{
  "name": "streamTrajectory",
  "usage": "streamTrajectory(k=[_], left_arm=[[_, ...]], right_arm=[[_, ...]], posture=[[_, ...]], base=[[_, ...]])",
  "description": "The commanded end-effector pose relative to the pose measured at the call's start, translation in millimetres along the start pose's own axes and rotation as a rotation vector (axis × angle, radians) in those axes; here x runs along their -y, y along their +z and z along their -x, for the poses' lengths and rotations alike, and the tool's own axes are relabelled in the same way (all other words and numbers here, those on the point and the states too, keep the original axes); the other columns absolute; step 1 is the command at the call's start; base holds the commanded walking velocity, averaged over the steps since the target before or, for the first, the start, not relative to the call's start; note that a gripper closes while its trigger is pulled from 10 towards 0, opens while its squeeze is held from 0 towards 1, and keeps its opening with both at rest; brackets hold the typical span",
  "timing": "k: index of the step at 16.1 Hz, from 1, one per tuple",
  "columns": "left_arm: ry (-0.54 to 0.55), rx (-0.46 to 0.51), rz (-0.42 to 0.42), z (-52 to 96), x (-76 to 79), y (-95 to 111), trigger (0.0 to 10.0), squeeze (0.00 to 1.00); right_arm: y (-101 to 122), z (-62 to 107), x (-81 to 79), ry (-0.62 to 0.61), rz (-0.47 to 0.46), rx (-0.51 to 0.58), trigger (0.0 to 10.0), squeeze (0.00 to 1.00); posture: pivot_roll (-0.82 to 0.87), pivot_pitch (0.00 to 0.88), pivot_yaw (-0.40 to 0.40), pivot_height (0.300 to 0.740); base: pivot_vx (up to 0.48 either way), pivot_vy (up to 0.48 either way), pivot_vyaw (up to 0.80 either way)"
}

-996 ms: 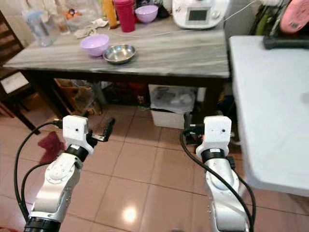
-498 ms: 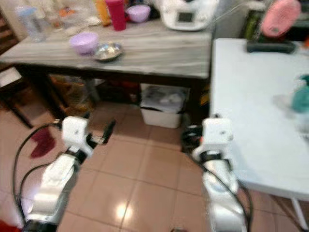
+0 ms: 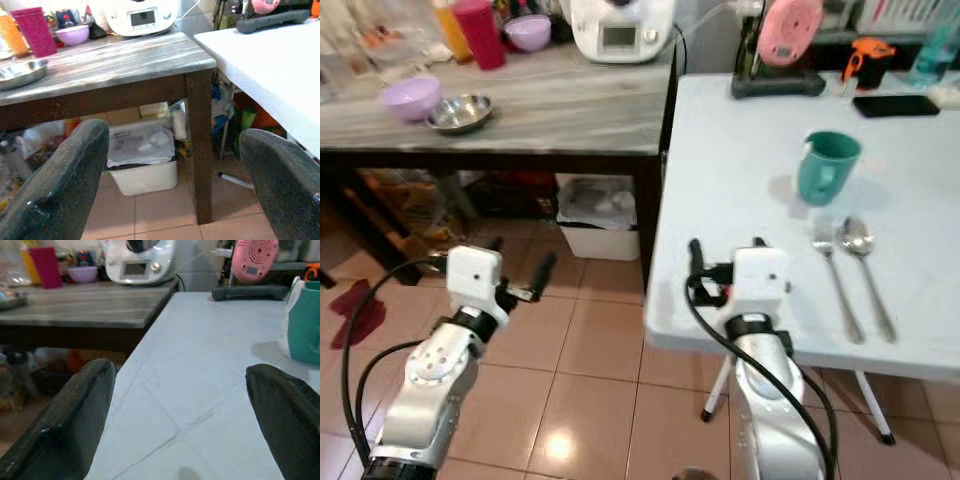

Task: Setting the table

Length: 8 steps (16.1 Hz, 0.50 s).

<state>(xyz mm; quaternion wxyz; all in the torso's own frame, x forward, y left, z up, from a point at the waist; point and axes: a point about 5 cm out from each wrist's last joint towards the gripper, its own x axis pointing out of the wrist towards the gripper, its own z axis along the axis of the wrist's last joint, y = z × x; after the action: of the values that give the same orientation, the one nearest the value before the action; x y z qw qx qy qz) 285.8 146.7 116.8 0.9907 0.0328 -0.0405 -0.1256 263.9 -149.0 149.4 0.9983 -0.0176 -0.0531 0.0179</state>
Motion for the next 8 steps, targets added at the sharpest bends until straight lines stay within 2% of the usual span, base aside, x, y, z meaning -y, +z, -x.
streamTrajectory(k=[1, 8], left_arm=[[-0.013, 0.003, 0.002, -0.5, 2.0, 1.2, 10.0, 0.0], [-0.023, 0.004, 0.015, -2.9, 6.1, 1.9, 10.0, 0.0]], right_arm=[[2.2, 1.0, 3.0, -0.007, 0.004, 0.005, 10.0, 0.0], [3.2, -1.1, 1.1, -0.003, -0.001, 0.01, 10.0, 0.0]], posture=[[-0.19, 0.119, 0.105, 0.74], [-0.19, 0.123, 0.113, 0.74]], base=[[0.0, -0.289, 0.0], [0.0, -0.291, 0.0]])
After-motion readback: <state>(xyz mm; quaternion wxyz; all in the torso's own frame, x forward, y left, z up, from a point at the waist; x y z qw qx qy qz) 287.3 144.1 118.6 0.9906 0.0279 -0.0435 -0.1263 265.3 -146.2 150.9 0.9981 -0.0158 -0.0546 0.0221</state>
